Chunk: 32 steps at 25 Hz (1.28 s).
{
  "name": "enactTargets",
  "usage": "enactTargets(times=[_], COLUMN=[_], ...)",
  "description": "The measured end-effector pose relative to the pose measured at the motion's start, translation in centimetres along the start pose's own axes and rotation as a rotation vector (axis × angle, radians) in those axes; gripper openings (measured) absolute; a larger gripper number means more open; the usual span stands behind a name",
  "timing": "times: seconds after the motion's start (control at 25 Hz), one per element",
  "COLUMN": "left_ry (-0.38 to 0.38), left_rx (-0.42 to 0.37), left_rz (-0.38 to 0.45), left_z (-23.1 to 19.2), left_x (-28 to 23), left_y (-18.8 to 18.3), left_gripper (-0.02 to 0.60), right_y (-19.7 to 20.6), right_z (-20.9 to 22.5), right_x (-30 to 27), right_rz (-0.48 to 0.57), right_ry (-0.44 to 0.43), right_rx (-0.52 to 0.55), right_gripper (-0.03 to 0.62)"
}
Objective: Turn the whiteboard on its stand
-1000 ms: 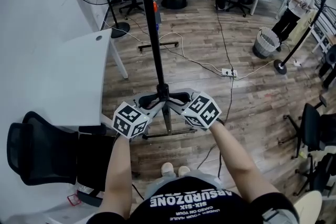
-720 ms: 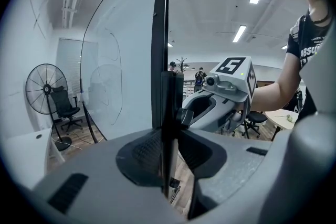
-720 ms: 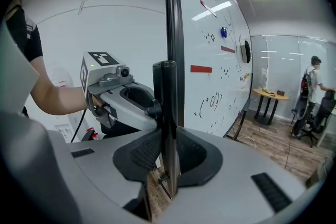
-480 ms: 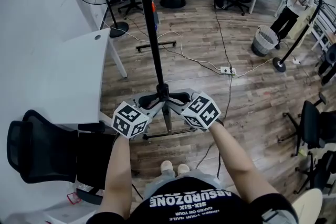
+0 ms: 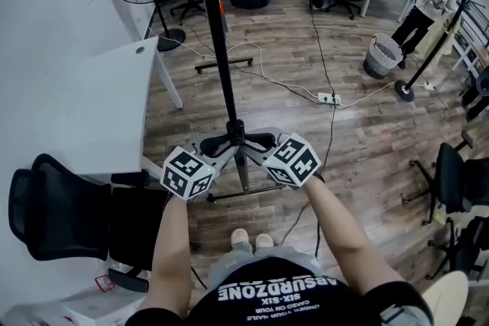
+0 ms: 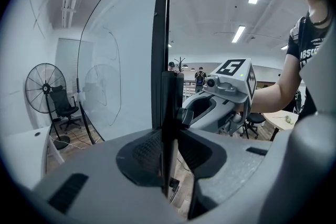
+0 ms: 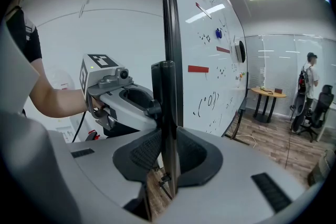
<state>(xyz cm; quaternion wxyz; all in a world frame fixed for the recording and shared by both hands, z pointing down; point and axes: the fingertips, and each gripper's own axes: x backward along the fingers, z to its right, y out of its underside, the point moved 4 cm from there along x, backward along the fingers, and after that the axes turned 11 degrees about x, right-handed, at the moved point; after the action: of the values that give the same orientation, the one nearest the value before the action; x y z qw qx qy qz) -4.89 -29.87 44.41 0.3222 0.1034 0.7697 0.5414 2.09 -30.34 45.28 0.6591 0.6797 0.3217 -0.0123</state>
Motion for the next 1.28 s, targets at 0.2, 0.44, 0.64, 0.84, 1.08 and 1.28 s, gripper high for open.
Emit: enactTargets(times=[0.2,0.44,0.64,0.84,1.08,1.28], left_ry=[-0.007,-0.015,-0.025,-0.024,-0.009,0.014], left_rx=[0.0,0.002,-0.001,-0.006,-0.012,-0.008], left_rz=[-0.001,0.016,0.011,0.001,-0.004,-0.006], left_z=[1.4,2.9,4.0,4.9,5.8,6.5], left_x=[0.2,0.4,0.8,1.6,2.3,3.1], left_y=[0.3,0.7,1.0,1.7,2.2,2.7], left_gripper=[0.095,0.094,0.094,0.094,0.092,0.092], right_y=[0.3,0.8,1.0,1.0,1.2,1.1], right_z=[-0.9,-1.8,-2.8,-4.1,-5.4,-6.6], right_x=[1.0,2.3,3.0,3.4,3.8,4.2], right_rz=[0.006,0.023,0.026,0.015,0.023,0.023], right_ry=[0.008,0.012,0.014,0.013,0.035,0.048], right_rx=[-0.006,-0.01,-0.01,-0.003,-0.021,-0.034], right_gripper=[0.08,0.078,0.078,0.078,0.078,0.078])
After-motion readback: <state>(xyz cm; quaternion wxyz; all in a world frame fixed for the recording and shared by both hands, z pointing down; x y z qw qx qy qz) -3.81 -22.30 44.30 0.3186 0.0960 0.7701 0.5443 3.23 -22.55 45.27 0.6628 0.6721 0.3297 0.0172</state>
